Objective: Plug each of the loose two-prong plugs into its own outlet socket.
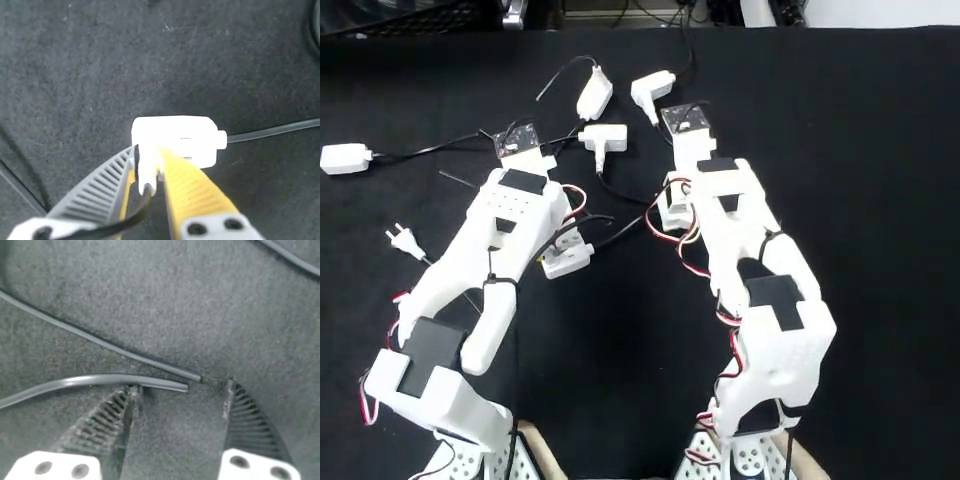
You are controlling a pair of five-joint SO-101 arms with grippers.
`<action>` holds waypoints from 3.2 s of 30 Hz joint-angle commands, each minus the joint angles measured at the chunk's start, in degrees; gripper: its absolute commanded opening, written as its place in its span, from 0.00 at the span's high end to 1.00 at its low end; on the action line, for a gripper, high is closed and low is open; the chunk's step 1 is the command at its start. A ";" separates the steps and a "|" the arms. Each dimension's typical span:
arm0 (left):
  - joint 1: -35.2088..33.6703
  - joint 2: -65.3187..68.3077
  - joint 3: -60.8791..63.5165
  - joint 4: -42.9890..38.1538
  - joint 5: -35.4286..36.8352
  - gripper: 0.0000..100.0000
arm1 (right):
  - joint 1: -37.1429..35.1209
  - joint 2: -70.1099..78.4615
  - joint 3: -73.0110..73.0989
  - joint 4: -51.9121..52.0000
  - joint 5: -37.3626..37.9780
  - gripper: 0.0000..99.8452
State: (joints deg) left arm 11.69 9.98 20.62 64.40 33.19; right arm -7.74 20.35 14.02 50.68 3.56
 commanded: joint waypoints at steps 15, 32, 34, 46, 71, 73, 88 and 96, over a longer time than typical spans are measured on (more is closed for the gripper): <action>0.75 1.32 -2.15 8.62 -0.70 0.65 | 0.97 -2.77 -0.48 -0.35 -0.35 0.73; -18.77 -23.03 -4.44 12.31 -4.66 0.65 | 0.88 -2.86 -0.31 -0.35 2.55 0.73; -25.54 -28.66 -2.68 13.01 -4.75 0.65 | -0.18 -2.95 -0.22 -0.26 5.10 0.73; -56.40 -45.10 26.59 6.33 -8.18 0.65 | -10.90 -2.59 -5.67 3.60 17.85 0.73; -60.18 -45.63 41.27 -12.13 -12.40 0.65 | -24.79 -3.82 -32.22 28.84 42.81 0.68; -60.18 -45.63 41.10 -12.13 -12.31 0.65 | -24.18 -3.56 -34.86 29.54 43.60 0.68; -60.26 -45.63 40.84 -12.13 -12.48 0.65 | -39.30 23.25 -50.42 30.07 45.27 0.70; -60.26 -45.63 40.92 -12.13 -12.48 0.65 | -39.65 39.34 -70.55 32.35 42.37 0.70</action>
State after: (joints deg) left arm -48.00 -34.15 62.29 53.14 21.05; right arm -46.77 56.40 -47.69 82.77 47.69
